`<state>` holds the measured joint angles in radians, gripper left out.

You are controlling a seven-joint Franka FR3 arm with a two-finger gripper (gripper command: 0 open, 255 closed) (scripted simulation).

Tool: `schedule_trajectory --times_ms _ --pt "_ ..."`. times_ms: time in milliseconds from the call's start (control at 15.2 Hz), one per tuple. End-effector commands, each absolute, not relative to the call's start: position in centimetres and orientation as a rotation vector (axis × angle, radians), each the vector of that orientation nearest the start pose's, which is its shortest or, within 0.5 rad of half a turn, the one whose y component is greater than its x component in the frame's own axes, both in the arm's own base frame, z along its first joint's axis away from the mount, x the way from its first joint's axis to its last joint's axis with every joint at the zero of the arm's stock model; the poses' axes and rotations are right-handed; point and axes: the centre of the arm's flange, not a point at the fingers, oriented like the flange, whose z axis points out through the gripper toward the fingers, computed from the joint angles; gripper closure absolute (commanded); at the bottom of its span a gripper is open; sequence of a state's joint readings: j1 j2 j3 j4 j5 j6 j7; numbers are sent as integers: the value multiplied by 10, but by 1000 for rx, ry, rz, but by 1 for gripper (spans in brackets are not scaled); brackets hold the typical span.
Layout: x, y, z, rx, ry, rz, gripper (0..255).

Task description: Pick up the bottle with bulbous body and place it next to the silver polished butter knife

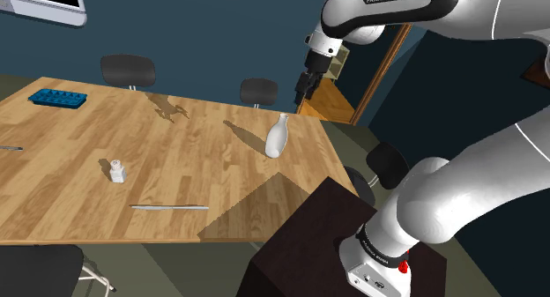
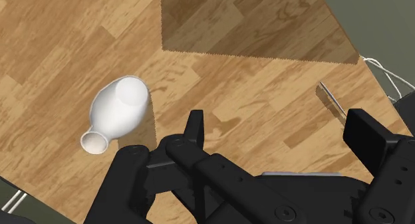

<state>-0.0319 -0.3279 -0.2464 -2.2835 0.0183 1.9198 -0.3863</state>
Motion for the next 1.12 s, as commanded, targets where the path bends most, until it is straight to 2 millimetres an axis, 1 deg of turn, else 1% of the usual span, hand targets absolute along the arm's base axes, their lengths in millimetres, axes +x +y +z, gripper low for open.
schedule_trajectory --times_ms 0,1056 --pt "445 -143 457 -3040 -172 22 0" --pt "553 -262 327 -3101 -140 55 0"
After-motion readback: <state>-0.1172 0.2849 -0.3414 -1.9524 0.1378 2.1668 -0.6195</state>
